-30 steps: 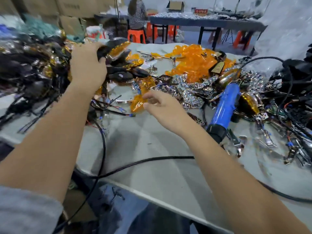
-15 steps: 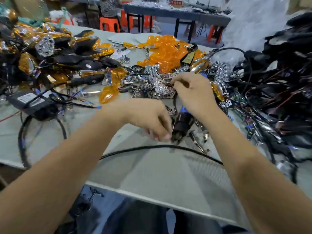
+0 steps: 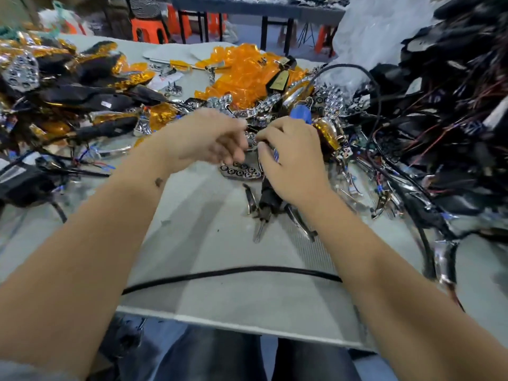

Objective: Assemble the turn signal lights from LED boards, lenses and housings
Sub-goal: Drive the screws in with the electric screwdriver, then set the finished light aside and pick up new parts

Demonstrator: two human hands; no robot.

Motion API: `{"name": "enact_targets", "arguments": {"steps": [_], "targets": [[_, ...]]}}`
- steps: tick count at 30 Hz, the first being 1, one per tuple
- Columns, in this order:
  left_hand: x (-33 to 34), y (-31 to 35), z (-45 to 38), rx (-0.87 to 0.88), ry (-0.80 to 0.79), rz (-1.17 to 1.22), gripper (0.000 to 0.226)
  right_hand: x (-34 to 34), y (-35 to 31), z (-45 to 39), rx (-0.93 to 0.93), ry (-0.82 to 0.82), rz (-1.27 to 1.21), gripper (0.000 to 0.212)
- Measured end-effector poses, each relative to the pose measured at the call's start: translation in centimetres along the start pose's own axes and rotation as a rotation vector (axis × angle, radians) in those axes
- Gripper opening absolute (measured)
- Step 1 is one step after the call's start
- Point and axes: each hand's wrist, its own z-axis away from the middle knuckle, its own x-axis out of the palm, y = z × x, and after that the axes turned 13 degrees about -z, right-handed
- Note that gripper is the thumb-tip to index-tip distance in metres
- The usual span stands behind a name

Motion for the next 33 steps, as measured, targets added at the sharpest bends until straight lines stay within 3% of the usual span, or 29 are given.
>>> {"name": "enact_targets", "arguments": {"steps": [2,4,7,12,15,19,24,29,33], "targets": [[0.0,-0.4,-1.6,-0.041,0.305,0.177,0.034,-0.4,-0.1,0.9,-0.017,0.061,-0.012,0.024],[0.9,-0.5,-3.1,-0.031,0.505,0.256,0.035,-1.3,0.2,1.8,-0.124,-0.076,-0.075,0.027],[3.2,-0.7,-5.0,0.024,0.622,0.216,0.033,-2.1,0.9,2.7,-0.191,-0.385,-0.057,0.035],[6.3,-1.1,-6.0,0.036,0.754,-0.011,0.019,-2.3,3.0,2.1,-0.021,-0.269,-0.130,0.023],[6.7,-1.7,-5.4,0.120,0.881,-0.187,0.022,-2.3,4.9,0.8,0.012,-0.272,-0.080,0.021],[7.6,-1.6,-4.1,0.176,0.875,-0.357,0.025,-1.7,6.4,-1.2,0.099,-0.244,0.127,0.029],[10.0,-0.2,-2.4,0.286,0.823,-0.329,0.024,-0.7,6.7,-1.7,0.181,-0.168,0.239,0.041],[11.5,2.1,-3.1,0.358,0.748,-0.321,0.024,-4.0,7.7,-1.0,0.249,0.193,0.215,0.029],[12.9,4.1,-5.0,0.374,0.689,-0.285,0.026,-8.2,10.4,-0.1,0.513,0.371,0.235,0.028]]}}
